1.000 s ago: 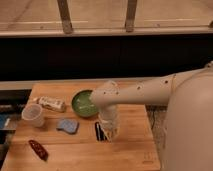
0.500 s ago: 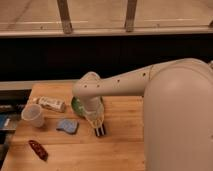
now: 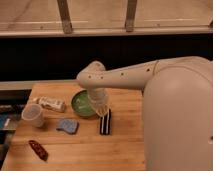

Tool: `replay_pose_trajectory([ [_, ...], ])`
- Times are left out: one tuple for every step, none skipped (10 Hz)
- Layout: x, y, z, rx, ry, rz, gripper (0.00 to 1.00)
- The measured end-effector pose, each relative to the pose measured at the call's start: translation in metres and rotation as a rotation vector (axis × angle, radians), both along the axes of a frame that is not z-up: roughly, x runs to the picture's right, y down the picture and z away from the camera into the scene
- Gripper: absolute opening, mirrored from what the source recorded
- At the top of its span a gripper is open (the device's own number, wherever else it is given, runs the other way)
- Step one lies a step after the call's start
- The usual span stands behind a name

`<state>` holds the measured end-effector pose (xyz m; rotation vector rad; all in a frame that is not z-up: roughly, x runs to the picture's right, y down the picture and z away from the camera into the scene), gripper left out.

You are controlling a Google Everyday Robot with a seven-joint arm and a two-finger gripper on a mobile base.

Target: Knock the eraser over

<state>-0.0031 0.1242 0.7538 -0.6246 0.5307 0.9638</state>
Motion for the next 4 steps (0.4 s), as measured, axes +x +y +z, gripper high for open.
replay_pose_trajectory([
  [0.029, -0.007, -0.003, 0.023, 0.031, 0.04, 0.0],
  [0.051, -0.01, -0.006, 0.039, 0.047, 0.063, 0.0],
  [0.082, -0.012, -0.012, 0.062, 0.065, 0.101, 0.0],
  [0.099, -0.012, -0.016, 0.072, 0.077, 0.121, 0.01],
])
